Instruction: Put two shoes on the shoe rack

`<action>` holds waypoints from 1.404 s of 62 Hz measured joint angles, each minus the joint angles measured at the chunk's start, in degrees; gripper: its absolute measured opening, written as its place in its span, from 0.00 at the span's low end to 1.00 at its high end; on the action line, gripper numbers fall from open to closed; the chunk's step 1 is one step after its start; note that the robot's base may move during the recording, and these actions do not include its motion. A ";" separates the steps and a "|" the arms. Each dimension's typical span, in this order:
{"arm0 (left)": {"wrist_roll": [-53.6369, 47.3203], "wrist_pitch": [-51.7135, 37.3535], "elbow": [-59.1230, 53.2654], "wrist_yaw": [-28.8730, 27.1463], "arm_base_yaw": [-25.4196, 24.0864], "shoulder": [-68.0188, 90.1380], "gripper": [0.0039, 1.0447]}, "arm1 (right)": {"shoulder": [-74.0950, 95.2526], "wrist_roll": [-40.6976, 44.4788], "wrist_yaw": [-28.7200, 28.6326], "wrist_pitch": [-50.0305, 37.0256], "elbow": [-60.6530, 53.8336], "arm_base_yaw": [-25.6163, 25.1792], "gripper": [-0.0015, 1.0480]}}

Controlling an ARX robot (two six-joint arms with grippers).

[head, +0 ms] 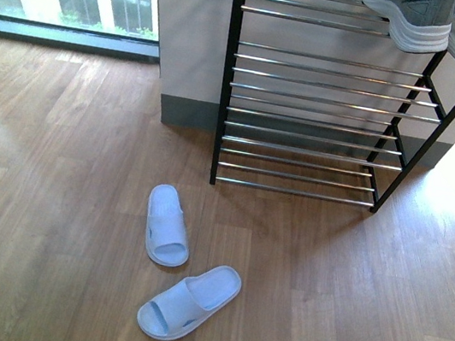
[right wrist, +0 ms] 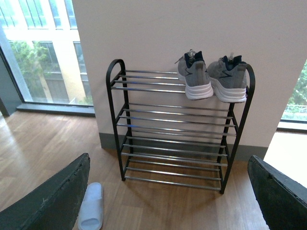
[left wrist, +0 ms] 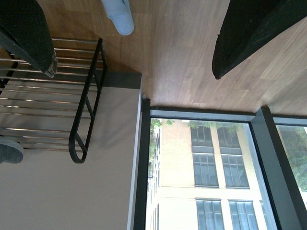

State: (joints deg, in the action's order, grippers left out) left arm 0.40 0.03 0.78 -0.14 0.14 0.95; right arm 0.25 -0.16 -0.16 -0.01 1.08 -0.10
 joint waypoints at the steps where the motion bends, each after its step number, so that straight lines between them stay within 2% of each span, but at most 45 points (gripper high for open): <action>1: 0.00 -0.02 0.00 0.00 0.00 0.00 0.91 | 0.02 -0.02 0.00 0.00 0.02 0.00 0.91; 87: -0.02 0.00 0.00 0.13 0.00 0.00 0.91 | 0.02 0.00 0.17 0.02 0.00 0.00 0.91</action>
State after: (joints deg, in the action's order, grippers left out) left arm 0.38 0.03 0.78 -0.01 0.14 0.95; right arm 0.27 -0.16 0.01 0.01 1.08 -0.10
